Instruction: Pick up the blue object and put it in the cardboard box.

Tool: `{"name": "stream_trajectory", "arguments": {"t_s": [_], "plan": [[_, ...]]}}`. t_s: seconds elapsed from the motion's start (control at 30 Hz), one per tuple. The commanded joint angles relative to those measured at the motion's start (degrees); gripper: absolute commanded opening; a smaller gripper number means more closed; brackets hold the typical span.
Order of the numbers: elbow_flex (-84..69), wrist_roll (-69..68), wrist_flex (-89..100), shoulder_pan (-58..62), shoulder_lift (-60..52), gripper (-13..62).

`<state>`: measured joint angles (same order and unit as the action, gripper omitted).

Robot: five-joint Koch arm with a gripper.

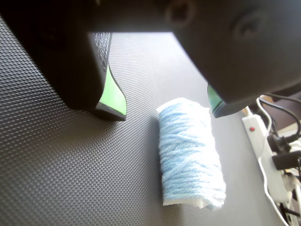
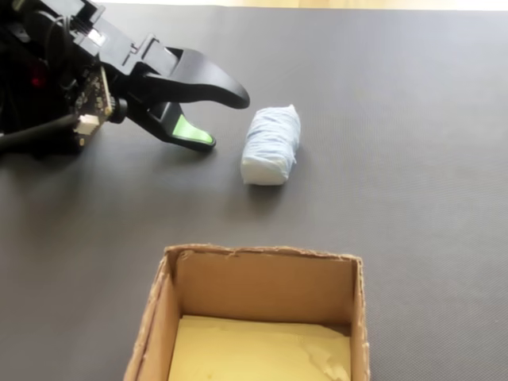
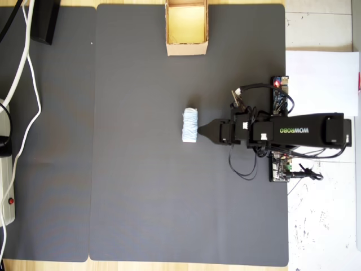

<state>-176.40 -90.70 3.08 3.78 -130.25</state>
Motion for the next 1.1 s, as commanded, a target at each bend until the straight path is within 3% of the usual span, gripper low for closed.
{"name": "stream_trajectory", "arguments": {"t_s": [0.0, 0.47, 1.07], "plan": [[-2.3, 0.1, -5.5, 0.0, -5.4, 34.1], [0.3, 5.4, 6.4, 0.4, -5.4, 34.0], [18.0, 5.0, -7.6, 1.2, -4.4, 33.1]]}}
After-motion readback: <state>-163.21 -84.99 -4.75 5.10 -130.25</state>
